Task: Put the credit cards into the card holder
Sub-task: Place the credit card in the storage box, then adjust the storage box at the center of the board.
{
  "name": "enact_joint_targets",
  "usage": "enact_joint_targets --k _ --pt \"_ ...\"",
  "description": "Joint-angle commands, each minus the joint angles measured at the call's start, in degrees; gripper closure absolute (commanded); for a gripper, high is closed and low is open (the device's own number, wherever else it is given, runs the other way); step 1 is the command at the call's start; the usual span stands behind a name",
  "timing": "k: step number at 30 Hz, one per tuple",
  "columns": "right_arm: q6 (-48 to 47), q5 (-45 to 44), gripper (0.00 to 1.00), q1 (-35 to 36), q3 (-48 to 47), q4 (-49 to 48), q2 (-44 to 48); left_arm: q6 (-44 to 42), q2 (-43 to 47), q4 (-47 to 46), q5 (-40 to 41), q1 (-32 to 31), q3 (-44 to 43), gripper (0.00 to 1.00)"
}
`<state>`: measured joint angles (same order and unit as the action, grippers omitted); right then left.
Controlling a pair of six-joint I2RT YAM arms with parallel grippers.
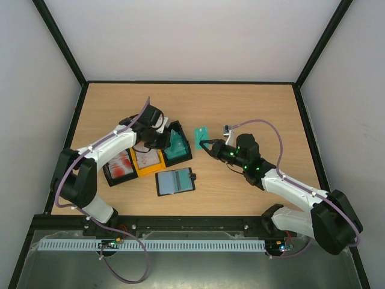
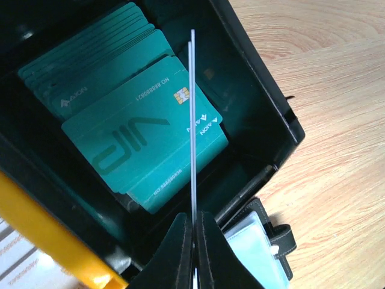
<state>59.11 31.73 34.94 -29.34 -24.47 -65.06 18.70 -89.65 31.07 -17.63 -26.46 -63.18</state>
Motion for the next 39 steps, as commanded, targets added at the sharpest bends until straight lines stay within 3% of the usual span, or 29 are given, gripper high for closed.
enact_joint_targets --k 1,6,10,14,19,27,34,39 --pt "-1.60 -1.83 0.97 -0.13 0.58 1.82 2.33 -2.88 -3.11 1.14 -0.69 -0.58 -2.29 0.98" --pt "-2.11 -2.15 0.97 -0.14 0.60 2.55 2.49 -4.36 -5.75 0.83 -1.95 -0.79 -2.27 0.92" --pt "-2.39 -2.07 0.97 -0.13 0.63 2.80 2.39 -3.43 -5.98 2.37 3.28 -0.98 -3.15 0.67" --pt "-3.84 -1.50 0.97 -0.13 0.38 3.10 2.56 -2.04 -4.36 4.24 8.07 -3.88 -4.06 0.55" --pt "-5.43 -1.12 0.96 -0.11 -0.24 4.55 2.24 2.45 -1.85 7.29 15.69 -8.93 -3.75 0.57" --pt "-7.00 -0.83 0.96 0.25 0.86 6.04 1.35 8.18 1.22 6.23 15.61 -15.40 5.69 0.70" --pt "-7.15 -3.03 0.97 2.77 3.61 6.95 1.17 9.63 -3.51 5.84 19.90 -15.39 5.36 0.67" --pt "-6.35 -4.93 0.97 4.60 4.98 6.40 0.86 9.52 -7.26 4.09 23.14 -12.96 2.72 0.57"
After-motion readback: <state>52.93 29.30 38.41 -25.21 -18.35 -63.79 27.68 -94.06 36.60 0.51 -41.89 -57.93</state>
